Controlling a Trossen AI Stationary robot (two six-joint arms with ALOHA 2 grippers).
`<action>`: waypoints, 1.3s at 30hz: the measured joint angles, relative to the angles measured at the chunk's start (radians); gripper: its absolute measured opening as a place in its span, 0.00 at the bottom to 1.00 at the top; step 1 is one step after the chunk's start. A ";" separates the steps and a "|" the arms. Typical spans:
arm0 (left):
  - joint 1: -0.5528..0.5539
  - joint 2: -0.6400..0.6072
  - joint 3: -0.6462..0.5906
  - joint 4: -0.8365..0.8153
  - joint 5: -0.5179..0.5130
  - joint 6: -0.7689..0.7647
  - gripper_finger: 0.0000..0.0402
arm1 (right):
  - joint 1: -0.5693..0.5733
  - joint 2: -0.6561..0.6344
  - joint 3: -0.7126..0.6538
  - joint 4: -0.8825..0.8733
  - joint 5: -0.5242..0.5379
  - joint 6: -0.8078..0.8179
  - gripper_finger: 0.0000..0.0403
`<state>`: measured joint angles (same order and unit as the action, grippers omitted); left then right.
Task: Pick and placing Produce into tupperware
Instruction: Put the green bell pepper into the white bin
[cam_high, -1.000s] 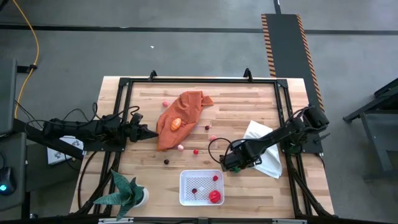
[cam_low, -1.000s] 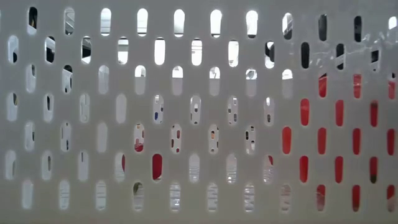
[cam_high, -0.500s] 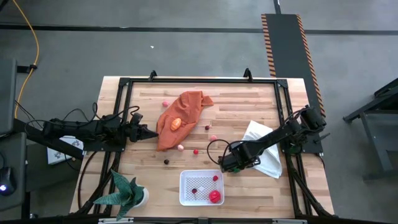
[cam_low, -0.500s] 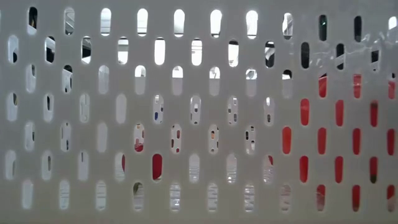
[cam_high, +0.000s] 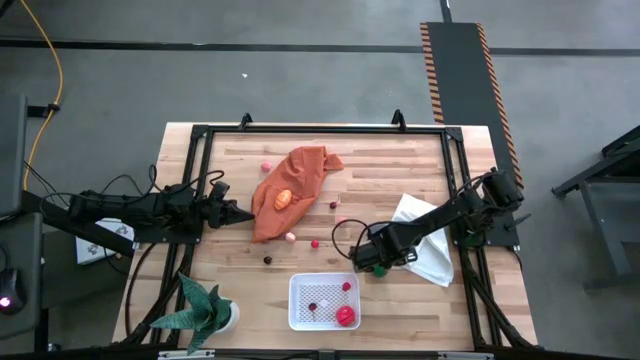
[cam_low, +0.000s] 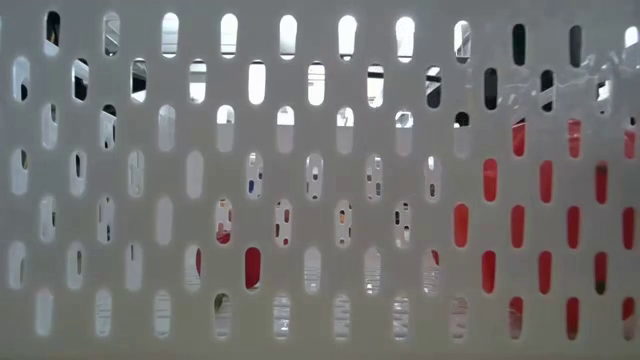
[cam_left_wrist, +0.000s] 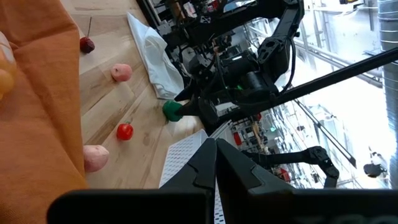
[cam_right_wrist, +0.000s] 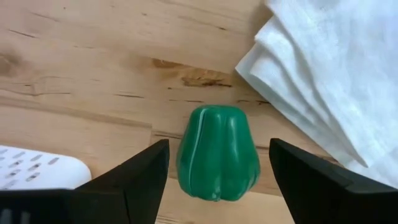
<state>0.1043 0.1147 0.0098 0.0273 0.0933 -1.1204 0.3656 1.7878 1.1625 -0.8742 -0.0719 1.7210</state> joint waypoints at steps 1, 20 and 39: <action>0.000 0.000 0.000 0.000 0.000 0.000 0.00 | 0.000 0.000 0.000 0.000 0.000 -0.001 0.67; 0.000 0.000 0.000 0.000 0.000 0.000 0.00 | 0.000 0.051 0.000 0.027 -0.055 0.007 0.67; 0.000 0.000 0.000 0.000 0.000 0.000 0.00 | 0.000 0.057 0.000 0.033 -0.064 -0.001 0.55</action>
<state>0.1043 0.1150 0.0097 0.0269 0.0931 -1.1202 0.3660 1.8450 1.1629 -0.8413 -0.1356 1.7199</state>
